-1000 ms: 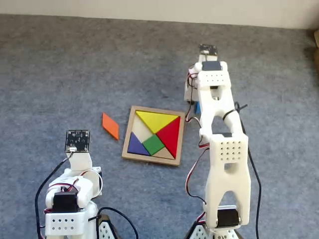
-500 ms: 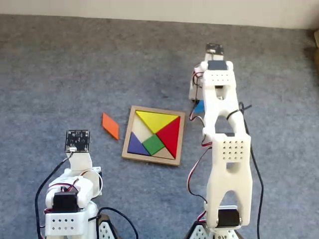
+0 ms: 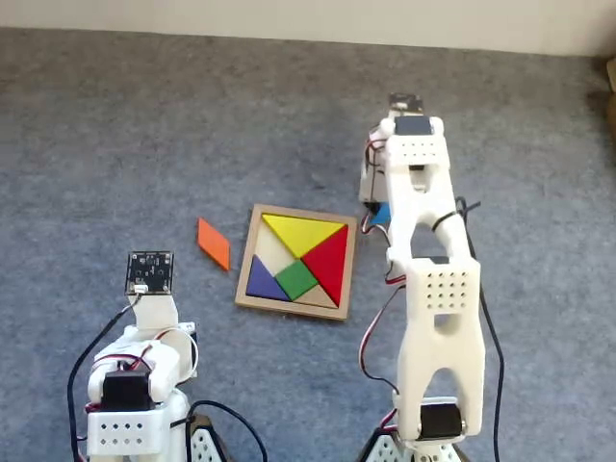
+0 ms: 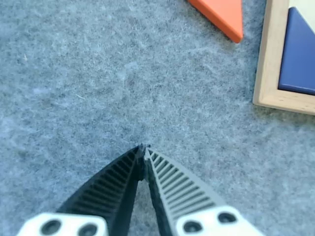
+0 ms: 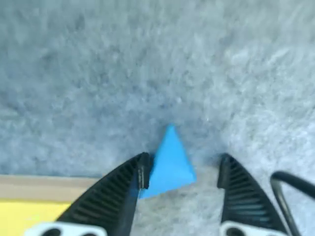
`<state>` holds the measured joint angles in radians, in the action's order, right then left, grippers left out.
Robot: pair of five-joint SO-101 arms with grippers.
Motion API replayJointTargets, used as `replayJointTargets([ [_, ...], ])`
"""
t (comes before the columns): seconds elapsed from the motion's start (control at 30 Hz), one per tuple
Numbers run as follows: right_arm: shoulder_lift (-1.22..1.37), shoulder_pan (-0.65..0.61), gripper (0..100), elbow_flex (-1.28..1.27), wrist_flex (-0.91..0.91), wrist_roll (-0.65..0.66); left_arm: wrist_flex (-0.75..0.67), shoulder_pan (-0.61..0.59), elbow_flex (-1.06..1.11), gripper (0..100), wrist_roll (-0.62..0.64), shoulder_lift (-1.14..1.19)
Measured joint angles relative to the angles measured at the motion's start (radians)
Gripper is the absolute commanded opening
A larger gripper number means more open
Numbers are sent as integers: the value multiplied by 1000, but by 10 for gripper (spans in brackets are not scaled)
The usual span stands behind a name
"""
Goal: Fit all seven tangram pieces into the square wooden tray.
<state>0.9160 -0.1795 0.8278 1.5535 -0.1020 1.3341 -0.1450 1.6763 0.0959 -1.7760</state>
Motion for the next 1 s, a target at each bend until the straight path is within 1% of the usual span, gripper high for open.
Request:
replayJointTargets([
  [0.13, 0, -29, 245, 0, 29, 0, 0, 0, 0, 6, 0, 0],
  [0.3, 0, -28, 245, 0, 31, -58, 0, 0, 0, 6, 0, 0],
  [0.63, 0, -29, 245, 0, 31, -68, 0, 0, 0, 6, 0, 0],
  [0.7, 0, -29, 223, 0, 31, -68, 0, 0, 0, 6, 0, 0],
  [0.8, 0, -29, 164, 0, 31, -68, 0, 0, 0, 6, 0, 0],
  [1.0, 0, -25, 157, 0, 31, -68, 0, 0, 0, 6, 0, 0],
])
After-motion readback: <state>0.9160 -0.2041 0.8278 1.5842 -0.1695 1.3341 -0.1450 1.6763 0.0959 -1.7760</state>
